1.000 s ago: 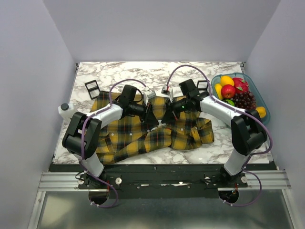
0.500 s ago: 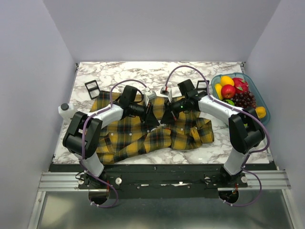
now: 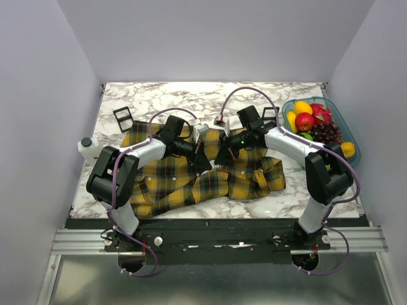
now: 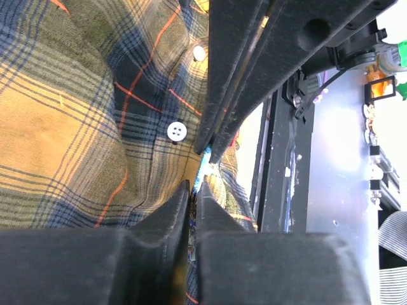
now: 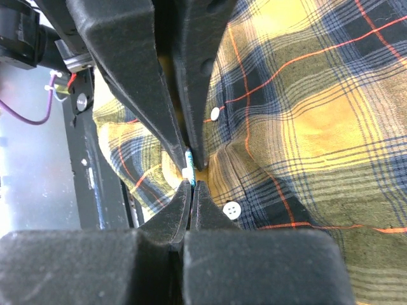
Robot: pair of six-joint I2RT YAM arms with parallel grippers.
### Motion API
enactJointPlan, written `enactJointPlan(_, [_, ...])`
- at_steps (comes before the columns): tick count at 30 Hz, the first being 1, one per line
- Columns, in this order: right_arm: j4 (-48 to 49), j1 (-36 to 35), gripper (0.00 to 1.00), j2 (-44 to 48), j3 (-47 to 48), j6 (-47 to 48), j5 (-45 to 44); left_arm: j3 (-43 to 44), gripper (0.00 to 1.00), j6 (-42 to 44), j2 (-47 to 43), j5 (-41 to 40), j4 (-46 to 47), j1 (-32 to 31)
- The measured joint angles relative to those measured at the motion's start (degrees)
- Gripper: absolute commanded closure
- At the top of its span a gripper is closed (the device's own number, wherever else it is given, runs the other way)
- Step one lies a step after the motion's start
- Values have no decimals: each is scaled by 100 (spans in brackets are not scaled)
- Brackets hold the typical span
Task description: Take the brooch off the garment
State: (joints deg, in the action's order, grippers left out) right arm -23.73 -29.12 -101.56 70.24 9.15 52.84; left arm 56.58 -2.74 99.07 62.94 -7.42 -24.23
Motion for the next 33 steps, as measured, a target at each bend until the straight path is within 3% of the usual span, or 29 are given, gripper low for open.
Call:
enactJointPlan(3, [-4,0,70,0,0,46,-26,11,100,11,0,79,-20,0])
enactJointPlan(7, [-2,0,63,0,-2,90,-92,22,100,11,7,125,-61,-2])
enactJointPlan(33, [-24,0,64,-2,-107,94,-144,22,100,-247,44,238,37,0])
